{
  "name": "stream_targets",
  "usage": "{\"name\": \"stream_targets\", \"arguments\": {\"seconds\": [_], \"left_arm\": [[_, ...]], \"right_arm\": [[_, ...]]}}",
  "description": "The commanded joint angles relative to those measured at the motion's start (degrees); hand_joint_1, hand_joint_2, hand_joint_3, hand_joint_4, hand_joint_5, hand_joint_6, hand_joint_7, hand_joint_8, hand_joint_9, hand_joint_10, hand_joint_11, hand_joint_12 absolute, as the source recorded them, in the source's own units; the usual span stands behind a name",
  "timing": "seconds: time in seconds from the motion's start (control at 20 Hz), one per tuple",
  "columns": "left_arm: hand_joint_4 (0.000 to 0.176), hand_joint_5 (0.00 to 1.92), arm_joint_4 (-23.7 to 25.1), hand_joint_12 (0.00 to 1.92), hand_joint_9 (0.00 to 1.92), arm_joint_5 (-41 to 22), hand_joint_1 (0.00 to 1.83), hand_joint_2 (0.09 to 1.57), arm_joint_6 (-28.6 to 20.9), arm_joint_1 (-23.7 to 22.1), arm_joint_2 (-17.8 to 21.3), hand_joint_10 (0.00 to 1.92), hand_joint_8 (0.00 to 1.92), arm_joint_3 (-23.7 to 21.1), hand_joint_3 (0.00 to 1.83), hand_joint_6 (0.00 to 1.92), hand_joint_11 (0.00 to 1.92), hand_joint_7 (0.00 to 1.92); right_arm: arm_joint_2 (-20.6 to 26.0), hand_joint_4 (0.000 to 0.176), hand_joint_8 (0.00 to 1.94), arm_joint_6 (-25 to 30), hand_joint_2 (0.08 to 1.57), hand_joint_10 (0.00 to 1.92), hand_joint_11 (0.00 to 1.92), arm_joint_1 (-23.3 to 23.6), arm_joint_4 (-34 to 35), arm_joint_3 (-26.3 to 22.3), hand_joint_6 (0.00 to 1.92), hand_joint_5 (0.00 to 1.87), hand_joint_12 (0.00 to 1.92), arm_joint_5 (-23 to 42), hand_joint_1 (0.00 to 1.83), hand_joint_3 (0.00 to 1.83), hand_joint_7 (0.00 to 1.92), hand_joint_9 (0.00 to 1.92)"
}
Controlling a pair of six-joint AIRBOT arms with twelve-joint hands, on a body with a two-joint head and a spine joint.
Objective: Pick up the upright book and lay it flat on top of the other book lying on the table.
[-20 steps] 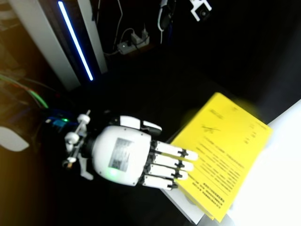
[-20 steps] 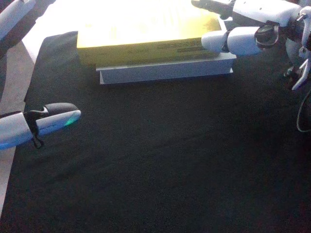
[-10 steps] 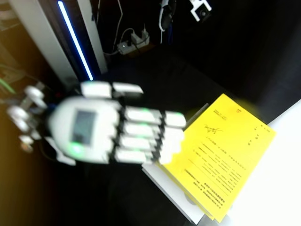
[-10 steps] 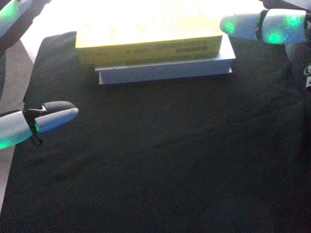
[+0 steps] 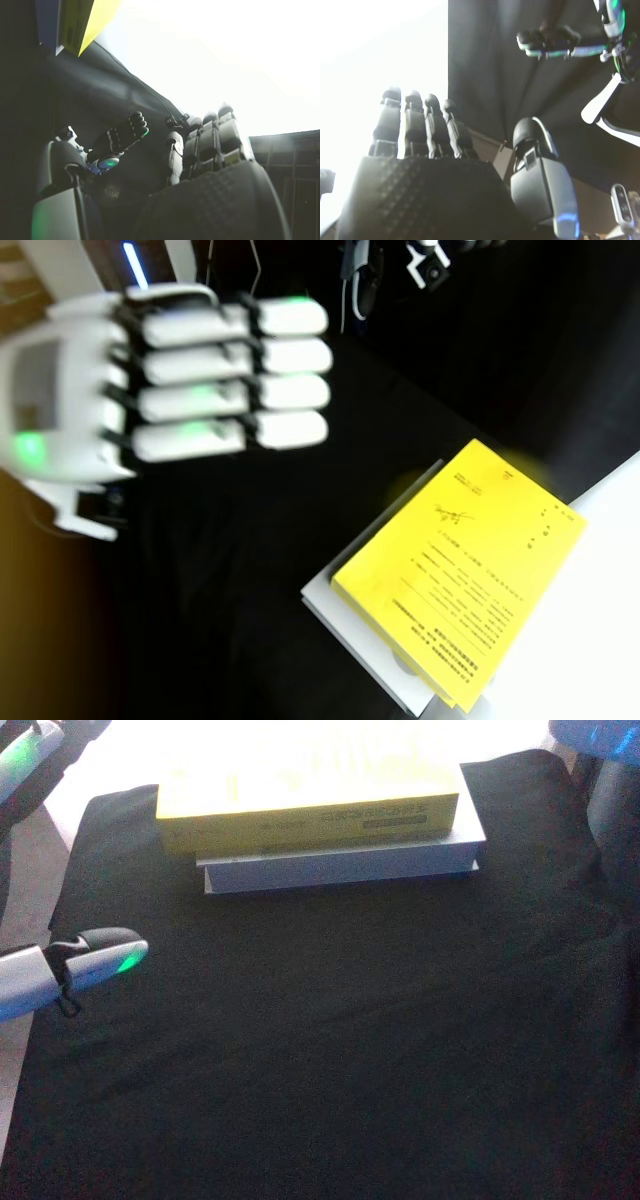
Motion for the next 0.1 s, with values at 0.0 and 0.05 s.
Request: {"name": "stream_targets", "arguments": {"seconds": [0.0,0.05], "left_arm": [[0.176,0.0,0.79,0.0,0.0,-6.87,0.48,0.96,-0.05,-0.34,0.06,0.0,0.0,0.49,0.02,0.0,0.0,0.0],[0.176,0.0,0.71,0.0,0.0,-6.88,0.52,0.96,-0.05,-0.33,0.06,0.0,0.0,0.53,0.01,0.0,0.0,0.0]], "right_arm": [[0.3,0.014,0.0,0.3,1.28,0.0,0.0,0.88,3.4,-0.29,0.0,0.0,0.0,7.79,0.32,0.0,0.0,0.0],[0.86,0.041,0.0,0.29,1.29,0.0,0.0,0.88,3.8,-0.63,0.0,0.0,0.0,8.77,0.34,0.0,0.0,0.0]]}}
